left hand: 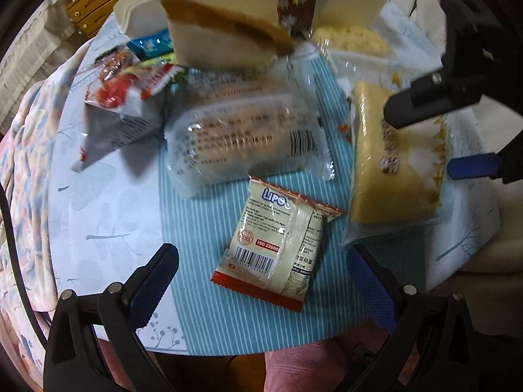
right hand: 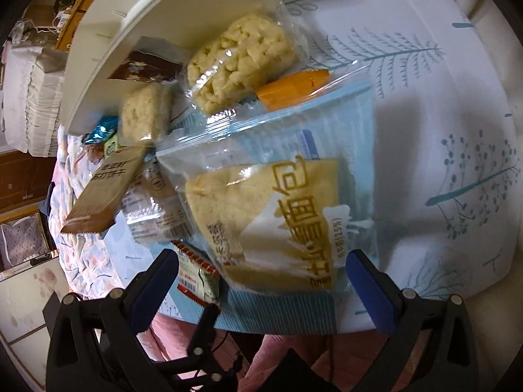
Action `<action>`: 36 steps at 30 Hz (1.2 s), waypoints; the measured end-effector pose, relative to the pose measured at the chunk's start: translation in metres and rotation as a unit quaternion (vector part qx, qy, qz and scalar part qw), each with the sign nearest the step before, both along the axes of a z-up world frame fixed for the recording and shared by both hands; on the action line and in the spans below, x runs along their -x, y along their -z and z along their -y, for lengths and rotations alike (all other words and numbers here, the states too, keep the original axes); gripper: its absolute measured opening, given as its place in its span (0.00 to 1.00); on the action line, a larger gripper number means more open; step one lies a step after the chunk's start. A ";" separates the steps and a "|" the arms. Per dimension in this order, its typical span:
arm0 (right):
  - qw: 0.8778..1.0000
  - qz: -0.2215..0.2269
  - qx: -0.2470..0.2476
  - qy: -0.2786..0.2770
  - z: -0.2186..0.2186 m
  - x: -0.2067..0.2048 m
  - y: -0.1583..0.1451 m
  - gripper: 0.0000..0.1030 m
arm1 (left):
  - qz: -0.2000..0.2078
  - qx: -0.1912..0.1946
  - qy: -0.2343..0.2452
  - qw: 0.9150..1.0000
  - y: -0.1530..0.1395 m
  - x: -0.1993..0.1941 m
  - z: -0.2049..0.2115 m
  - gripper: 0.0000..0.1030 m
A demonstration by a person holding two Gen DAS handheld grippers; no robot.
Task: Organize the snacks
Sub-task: 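Grasp the white LIPO packet with the left tool while the right tool grasps the yellow cake bag, then drop the LIPO packet into the tray with the left tool while the right tool drops the cake bag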
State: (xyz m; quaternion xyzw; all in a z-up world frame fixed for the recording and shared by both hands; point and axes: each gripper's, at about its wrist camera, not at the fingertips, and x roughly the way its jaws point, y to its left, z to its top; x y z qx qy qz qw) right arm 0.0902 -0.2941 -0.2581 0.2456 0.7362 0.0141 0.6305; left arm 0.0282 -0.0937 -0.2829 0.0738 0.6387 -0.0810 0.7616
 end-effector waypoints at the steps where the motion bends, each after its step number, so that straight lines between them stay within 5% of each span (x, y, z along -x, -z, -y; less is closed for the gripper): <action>1: 1.000 -0.004 0.004 -0.001 -0.002 -0.001 0.003 1.00 | -0.004 -0.002 0.002 1.000 0.005 0.000 0.002 0.97; 11: 0.998 -0.026 0.053 -0.010 -0.017 -0.008 0.016 1.00 | -0.010 -0.013 0.028 0.999 0.032 0.009 0.018 0.81; 26: 0.999 -0.030 0.013 0.011 0.003 -0.011 0.015 0.87 | -0.008 0.006 0.039 0.999 0.022 0.009 0.038 0.44; 36: 0.997 -0.026 -0.024 0.068 0.046 -0.005 0.000 0.82 | -0.049 0.017 0.022 0.998 0.006 -0.011 0.028 0.43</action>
